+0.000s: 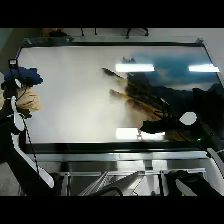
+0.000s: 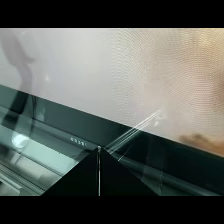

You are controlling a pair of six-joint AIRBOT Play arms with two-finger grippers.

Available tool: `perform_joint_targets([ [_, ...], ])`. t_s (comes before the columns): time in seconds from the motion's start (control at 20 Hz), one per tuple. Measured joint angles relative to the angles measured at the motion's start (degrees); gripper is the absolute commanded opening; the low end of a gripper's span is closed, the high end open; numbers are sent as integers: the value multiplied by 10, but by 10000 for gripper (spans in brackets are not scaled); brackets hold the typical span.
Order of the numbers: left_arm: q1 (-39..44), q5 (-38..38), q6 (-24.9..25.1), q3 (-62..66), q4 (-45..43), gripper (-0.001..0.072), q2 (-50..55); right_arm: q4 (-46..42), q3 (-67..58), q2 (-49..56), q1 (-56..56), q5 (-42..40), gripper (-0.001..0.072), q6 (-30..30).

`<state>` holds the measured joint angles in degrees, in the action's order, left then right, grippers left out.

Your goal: Fold the shirts.

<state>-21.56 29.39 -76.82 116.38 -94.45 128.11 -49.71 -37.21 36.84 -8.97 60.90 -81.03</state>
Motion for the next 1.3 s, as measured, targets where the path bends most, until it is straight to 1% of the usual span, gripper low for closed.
perform_joint_targets([
  [0.05,1,-4,6,-3,-2,12,3,0,0,0,0,0,21,0],
  [0.25,5,21,15,7,-3,12,6,0,0,0,0,0,21,0],
  [0.35,18,36,19,19,-3,11,-10,0,0,0,0,0,21,0],
  [0.65,105,35,26,30,7,11,-137,0,0,0,0,0,22,0],
  [0.75,145,76,28,31,46,11,-188,0,0,0,0,0,22,0],
  [0.9,207,201,33,17,145,11,-263,0,0,0,0,0,22,0],
  [1.0,252,289,38,-19,218,11,-315,0,0,0,0,0,22,0],
  [1.1,296,357,38,-71,263,12,-360,0,0,0,0,0,22,0],
  [1.2,344,398,27,-141,293,11,-396,0,0,0,0,0,21,0],
  [1.3,394,414,12,-220,309,12,-421,3,0,0,0,0,21,0],
])
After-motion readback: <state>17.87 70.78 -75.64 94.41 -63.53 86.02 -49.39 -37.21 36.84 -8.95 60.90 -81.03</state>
